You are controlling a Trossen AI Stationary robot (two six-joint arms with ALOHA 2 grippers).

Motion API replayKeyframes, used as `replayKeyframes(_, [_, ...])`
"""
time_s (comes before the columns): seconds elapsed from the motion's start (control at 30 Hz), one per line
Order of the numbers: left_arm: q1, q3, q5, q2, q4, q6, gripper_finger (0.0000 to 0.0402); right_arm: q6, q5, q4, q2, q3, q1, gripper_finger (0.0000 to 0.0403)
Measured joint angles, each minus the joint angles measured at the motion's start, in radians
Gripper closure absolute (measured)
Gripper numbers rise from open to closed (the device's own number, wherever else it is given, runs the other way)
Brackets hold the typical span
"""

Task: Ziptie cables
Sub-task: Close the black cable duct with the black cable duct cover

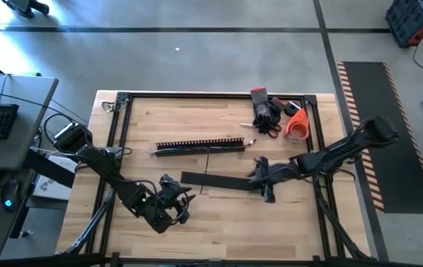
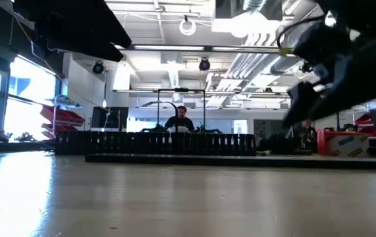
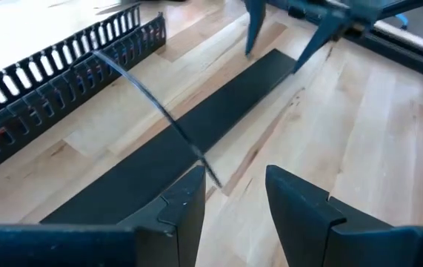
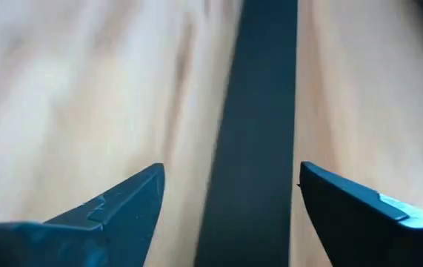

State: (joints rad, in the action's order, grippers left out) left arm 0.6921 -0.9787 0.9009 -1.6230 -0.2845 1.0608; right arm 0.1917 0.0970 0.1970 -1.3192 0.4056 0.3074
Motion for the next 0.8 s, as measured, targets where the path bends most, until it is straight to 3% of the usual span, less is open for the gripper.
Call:
replayKeyframes(0.17, [-0.001, 0.0, 0.001, 0.0, -0.001, 0.0, 0.0275, -0.132, 0.0, 0.226, -0.015, 0.002, -0.014, 0.0093])
replayKeyframes(0.4, [-0.003, 0.0, 0.0, 0.0, 0.001, -0.008, 0.0275, -0.192, 0.063, 0.608, -0.263, 0.041, -0.033, 0.0092])
replayKeyframes(0.63, [-0.005, 0.0, 0.0, 0.0, 0.001, 0.0, 0.0275, -0.237, -0.052, 0.574, -0.566, 0.3, -0.088, 0.0074])
replayKeyframes(0.8, [0.002, 0.0, -0.008, 0.0, -0.009, 0.017, 0.0275, -0.253, -0.116, 0.366, -0.718, 0.494, -0.143, 0.0039])
